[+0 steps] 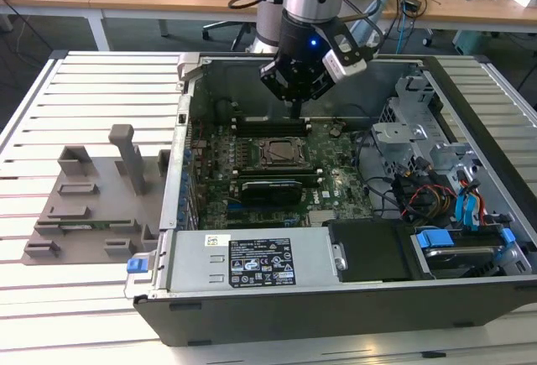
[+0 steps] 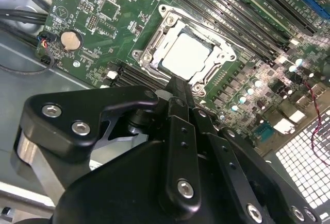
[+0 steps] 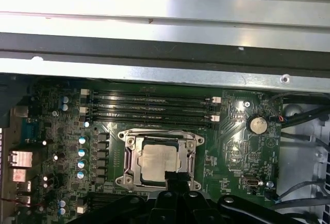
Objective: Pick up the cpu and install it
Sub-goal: 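Install the second cpu locking lever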
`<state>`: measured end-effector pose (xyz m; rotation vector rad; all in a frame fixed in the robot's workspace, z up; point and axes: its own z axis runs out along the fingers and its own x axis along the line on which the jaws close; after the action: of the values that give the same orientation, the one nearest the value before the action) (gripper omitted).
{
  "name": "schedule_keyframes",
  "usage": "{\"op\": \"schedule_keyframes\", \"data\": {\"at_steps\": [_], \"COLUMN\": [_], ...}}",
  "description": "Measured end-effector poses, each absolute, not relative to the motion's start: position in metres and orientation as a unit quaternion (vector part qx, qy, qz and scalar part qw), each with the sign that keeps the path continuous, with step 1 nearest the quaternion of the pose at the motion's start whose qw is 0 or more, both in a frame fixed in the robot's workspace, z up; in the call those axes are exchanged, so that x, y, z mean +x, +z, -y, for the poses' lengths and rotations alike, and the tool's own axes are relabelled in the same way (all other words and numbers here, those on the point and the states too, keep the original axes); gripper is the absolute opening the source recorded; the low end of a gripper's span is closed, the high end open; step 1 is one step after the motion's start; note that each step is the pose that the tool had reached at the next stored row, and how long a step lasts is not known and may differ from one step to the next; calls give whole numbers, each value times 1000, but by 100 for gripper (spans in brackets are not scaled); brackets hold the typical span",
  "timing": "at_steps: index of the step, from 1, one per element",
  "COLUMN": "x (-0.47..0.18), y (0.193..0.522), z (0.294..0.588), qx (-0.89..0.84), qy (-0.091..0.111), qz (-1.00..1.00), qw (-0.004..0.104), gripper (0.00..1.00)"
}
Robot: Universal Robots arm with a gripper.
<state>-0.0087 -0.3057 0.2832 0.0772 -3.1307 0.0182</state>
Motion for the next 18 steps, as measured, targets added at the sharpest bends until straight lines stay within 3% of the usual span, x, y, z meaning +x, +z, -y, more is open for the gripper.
{"op": "schedule_keyframes", "data": {"at_steps": [18], "x": [6], "y": [284], "z": [309], "qx": [25], "qy": [6], "qz": [1000], "qw": [6], "gripper": [11]}}
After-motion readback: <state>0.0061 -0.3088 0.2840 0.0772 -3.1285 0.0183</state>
